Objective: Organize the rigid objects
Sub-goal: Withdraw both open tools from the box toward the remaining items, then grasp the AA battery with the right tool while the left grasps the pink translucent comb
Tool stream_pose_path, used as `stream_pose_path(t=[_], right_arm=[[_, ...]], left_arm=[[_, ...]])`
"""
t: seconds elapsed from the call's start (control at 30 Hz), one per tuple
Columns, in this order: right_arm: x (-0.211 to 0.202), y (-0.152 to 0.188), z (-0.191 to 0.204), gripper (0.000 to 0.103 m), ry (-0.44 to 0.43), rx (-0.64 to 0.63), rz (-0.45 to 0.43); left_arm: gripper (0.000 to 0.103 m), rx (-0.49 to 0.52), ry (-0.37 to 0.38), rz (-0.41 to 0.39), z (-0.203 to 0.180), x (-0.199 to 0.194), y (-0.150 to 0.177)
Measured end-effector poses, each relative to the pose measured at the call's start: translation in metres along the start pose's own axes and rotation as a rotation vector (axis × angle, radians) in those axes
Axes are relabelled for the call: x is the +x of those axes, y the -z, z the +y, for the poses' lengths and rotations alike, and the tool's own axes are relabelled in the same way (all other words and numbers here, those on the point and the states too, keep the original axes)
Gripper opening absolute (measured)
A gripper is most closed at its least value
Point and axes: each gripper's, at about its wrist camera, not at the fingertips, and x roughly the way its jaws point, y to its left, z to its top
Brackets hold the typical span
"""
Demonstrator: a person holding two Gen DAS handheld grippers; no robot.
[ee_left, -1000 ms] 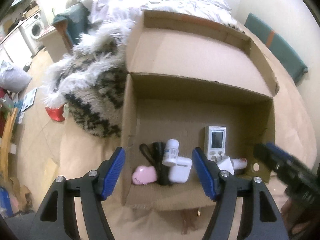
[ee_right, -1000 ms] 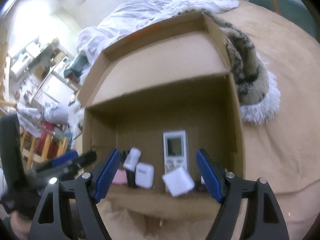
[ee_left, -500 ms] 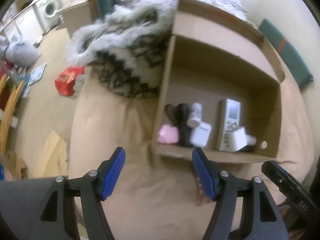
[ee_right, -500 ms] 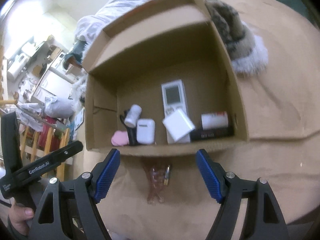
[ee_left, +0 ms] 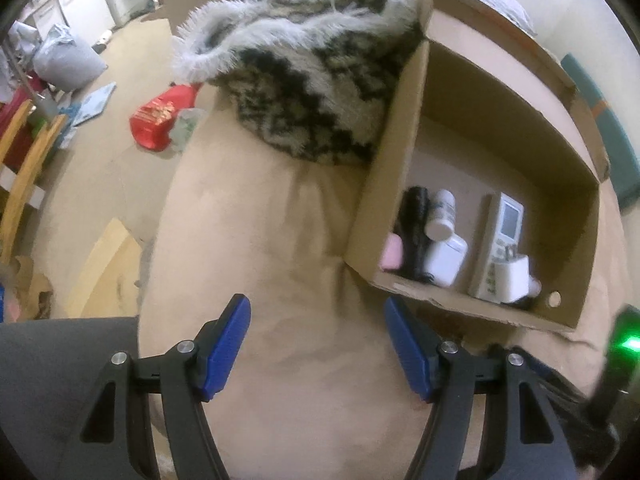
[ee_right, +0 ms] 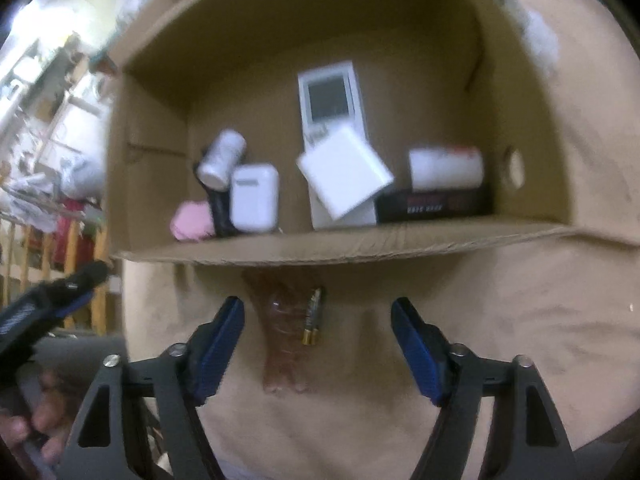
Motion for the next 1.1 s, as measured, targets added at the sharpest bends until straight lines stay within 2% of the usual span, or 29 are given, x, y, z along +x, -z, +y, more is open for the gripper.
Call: stream_pose_path(t=[0.03,0.07,0.13,0.23,0.33,0.37,0.43,0.67,0.87,0.97,1.1], right_arm=[[0.008,-0.001,0.001,0.044,0.008,-0.007,0.028],[0.016,-0.001,0.001,0.038,0.014,-0.009,0.056],[0.026,0.0,0.002,0.038,0.025,-0.012,0.08],[0.039,0.003,0.009,0.038,0.088,-0.058,0.108],[0.043,0.002,0.011,0.036,0.105,-0.07,0.099],[0.042,0.001,0.011,0.025,0.11,-0.074,0.094],[0.044,0.002,0.009,0.011,0.179,-0.098,0.095],[0.04,0.002,-0.004,0.011,0.175,-0.078,0.097],[0.037,0.004,-0.001,0.011,0.195,-0.131,0.094],[0.029,0.006,-0.012,0.011,0.195,-0.075,0.089],[0.017,0.014,-0.038,0.011,0.204,0.007,0.081]], left_arm=[[0.066,0.005,0.006,0.004,-0.002,0.0,0.001],[0.066,0.011,0.01,0.007,-0.005,0.001,0.001],[0.066,0.026,0.017,0.008,-0.01,0.001,0.001],[0.066,0.038,0.018,0.009,-0.015,0.003,0.001],[0.066,0.044,0.02,0.022,-0.017,0.006,0.002],[0.066,0.048,0.018,0.028,-0.018,0.008,0.002],[0.067,0.053,0.017,0.033,-0.02,0.01,0.003],[0.066,0.062,0.015,0.047,-0.023,0.016,0.007],[0.066,0.13,0.002,0.057,-0.041,0.026,0.017],[0.066,0.176,-0.018,0.063,-0.053,0.034,0.025],[0.066,0.241,-0.008,0.108,-0.078,0.053,0.041]])
